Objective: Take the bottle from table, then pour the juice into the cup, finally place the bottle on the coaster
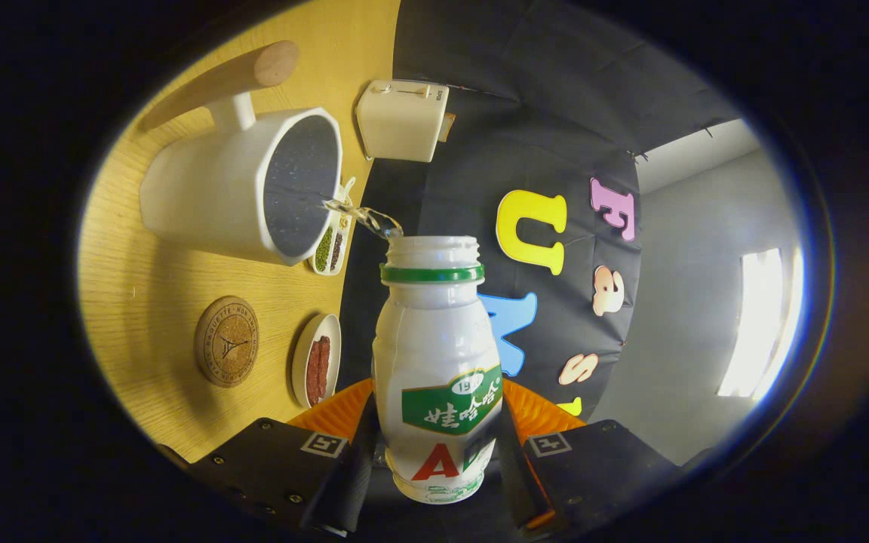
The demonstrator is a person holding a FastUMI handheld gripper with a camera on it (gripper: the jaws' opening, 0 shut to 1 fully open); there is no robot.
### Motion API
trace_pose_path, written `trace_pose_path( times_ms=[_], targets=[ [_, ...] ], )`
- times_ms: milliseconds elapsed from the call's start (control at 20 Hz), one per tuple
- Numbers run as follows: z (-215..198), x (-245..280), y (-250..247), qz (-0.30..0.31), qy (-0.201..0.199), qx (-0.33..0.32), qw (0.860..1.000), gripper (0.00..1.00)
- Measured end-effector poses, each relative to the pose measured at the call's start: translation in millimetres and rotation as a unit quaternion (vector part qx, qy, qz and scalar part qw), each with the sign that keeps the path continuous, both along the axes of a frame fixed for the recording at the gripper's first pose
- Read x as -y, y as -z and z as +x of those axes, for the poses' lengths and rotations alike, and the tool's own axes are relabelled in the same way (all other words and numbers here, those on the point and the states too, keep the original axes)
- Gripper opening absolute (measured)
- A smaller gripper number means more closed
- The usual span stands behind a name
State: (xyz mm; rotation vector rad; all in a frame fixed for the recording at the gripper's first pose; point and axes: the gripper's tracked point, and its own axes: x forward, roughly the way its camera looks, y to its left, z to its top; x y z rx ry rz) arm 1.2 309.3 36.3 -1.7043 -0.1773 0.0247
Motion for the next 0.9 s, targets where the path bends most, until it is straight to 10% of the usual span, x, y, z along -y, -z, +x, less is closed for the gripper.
trace_pose_path(
  times_ms=[900],
  targets=[
    [-0.2, 3.2, -2.7, -0.018, 0.004, 0.006, 1.000, 0.72]
  ],
)
